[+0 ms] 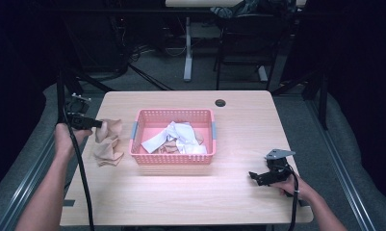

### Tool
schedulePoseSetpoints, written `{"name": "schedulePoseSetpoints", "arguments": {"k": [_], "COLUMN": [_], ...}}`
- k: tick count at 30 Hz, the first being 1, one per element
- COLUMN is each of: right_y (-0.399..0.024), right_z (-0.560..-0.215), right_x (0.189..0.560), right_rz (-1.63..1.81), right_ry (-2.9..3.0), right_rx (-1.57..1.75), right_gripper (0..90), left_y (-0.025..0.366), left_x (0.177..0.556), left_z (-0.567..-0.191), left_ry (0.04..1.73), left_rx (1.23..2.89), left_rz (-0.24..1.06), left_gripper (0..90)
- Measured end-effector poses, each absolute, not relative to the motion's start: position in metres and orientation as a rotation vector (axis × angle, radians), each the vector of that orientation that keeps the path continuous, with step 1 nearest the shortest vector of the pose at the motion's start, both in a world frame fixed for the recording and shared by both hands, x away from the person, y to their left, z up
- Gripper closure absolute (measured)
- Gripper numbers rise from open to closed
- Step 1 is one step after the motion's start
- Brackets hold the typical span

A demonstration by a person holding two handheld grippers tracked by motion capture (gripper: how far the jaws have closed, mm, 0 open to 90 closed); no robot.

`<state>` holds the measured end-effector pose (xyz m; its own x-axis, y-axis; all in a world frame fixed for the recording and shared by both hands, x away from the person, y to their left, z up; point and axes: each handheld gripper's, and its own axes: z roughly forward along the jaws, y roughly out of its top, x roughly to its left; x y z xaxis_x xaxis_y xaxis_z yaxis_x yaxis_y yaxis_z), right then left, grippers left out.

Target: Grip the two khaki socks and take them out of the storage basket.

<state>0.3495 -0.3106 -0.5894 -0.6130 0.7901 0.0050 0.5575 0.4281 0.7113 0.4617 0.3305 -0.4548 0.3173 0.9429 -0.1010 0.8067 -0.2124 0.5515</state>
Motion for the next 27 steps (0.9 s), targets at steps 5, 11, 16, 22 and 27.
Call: {"name": "schedulePoseSetpoints", "arguments": {"k": [5,11,16,22,27], "right_y": [-0.311,-0.311,-0.311,-0.311,-0.311], "right_z": [-0.589,-0.589,-0.589,-0.589,-0.589], "right_x": [0.349,0.349,0.349,0.349,0.349], "right_rz": [0.985,0.987,0.986,0.987,0.987], "right_ry": [2.357,2.357,2.357,2.358,2.358], "right_rx": [1.158,1.158,1.158,1.158,1.157], "right_gripper": [0.0,0.0,0.0,0.0,0.0], "left_y": [0.327,0.323,0.322,0.323,0.328], "left_x": [0.470,0.477,0.481,0.482,0.477], "left_z": [-0.473,-0.491,-0.502,-0.505,-0.500], "left_ry": [1.564,1.595,1.618,1.629,1.650], "left_rx": [2.090,2.101,2.098,2.081,2.047], "left_rz": [0.314,0.281,0.258,0.241,0.267], "left_gripper": [86.0,85.7,83.1,65.5,44.5]}}
